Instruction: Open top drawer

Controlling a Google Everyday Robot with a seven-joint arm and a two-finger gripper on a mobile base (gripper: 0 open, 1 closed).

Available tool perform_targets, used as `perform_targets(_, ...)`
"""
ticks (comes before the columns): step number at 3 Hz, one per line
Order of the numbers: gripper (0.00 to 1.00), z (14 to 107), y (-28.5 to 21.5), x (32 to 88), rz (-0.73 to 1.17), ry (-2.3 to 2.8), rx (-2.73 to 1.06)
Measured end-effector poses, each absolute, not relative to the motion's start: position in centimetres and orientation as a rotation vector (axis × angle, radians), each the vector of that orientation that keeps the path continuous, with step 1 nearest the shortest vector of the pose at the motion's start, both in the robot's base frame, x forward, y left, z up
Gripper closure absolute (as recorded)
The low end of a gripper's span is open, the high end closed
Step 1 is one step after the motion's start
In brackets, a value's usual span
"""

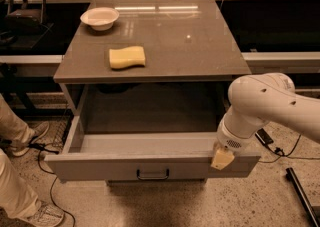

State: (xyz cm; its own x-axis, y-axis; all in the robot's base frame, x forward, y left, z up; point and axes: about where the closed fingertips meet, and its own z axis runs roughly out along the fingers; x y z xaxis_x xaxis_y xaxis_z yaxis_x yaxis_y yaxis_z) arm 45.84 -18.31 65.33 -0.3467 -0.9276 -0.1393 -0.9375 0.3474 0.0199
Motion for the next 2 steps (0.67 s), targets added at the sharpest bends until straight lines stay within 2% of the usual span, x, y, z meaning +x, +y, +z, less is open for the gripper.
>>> perform_targets(1,0.04,66.2,-18.8,45.8,0.134,2.482,-1.721)
perform_targets(2,0.0,68.8,-20.4,45.7,0.088,2.478,-1.682)
